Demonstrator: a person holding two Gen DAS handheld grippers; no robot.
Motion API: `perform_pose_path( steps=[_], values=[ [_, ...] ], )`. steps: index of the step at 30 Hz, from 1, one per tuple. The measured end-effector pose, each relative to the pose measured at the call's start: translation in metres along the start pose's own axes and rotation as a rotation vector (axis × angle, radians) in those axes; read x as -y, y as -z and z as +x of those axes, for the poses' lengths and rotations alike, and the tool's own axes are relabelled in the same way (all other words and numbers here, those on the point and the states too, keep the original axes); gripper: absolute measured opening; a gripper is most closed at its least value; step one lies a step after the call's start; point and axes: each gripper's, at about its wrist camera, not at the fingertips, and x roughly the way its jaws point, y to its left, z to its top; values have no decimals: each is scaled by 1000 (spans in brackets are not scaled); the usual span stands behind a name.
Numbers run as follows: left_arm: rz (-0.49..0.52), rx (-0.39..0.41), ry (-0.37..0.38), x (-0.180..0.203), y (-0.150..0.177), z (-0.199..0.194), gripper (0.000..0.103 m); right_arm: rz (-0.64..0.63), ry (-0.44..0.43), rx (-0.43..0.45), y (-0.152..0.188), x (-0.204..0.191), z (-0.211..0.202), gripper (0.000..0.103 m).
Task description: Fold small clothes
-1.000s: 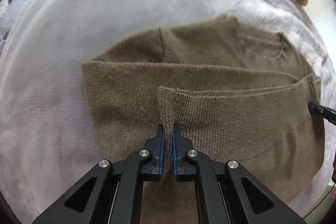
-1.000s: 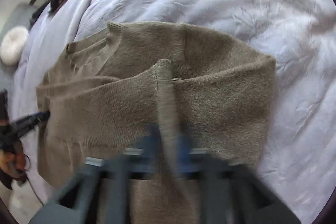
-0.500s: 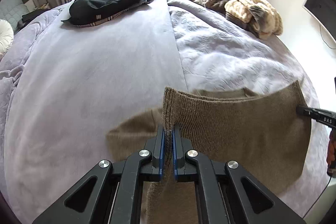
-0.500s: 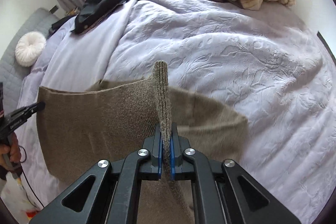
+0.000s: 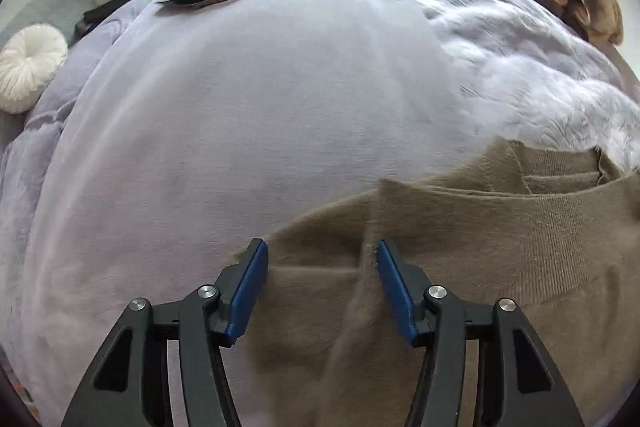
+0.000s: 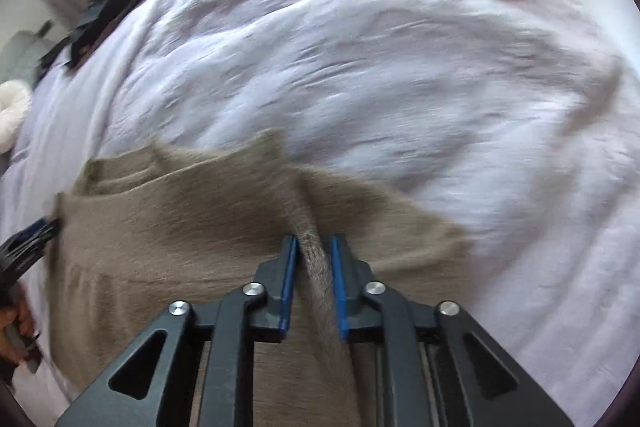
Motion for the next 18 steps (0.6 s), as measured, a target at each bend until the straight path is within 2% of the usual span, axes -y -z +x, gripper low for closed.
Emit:
perform_pose_path(
  steps=[2,6,10,11,14,16,17,18],
  values=[
    [-11,3,3,-14,4,-17,59,31,-14,31,3,9,-21,18],
    [-19,-4,162,-23,21,-50,59,-38,-124,35,26,-4,-52,18],
    [22,-35,290,5,55,-61,59,-100,-194,-35,69,-29,-47,18],
    [31,-45,290,13,64,-58,59,-112,-190,-66,80,-33,-37,18],
    [43,-125,204,23,99,-32,59,-134,-132,-139,103,-33,-10,17],
    [-4,-116,232,8,115,-32,59,-123,-119,-115,113,-19,-12,14],
    [-23,-120,219,-1,121,-34,59,-106,-95,-105,117,-11,-18,8],
    [-24,-142,146,-9,127,-35,59,-86,-85,-101,118,-3,-22,8]
  ],
)
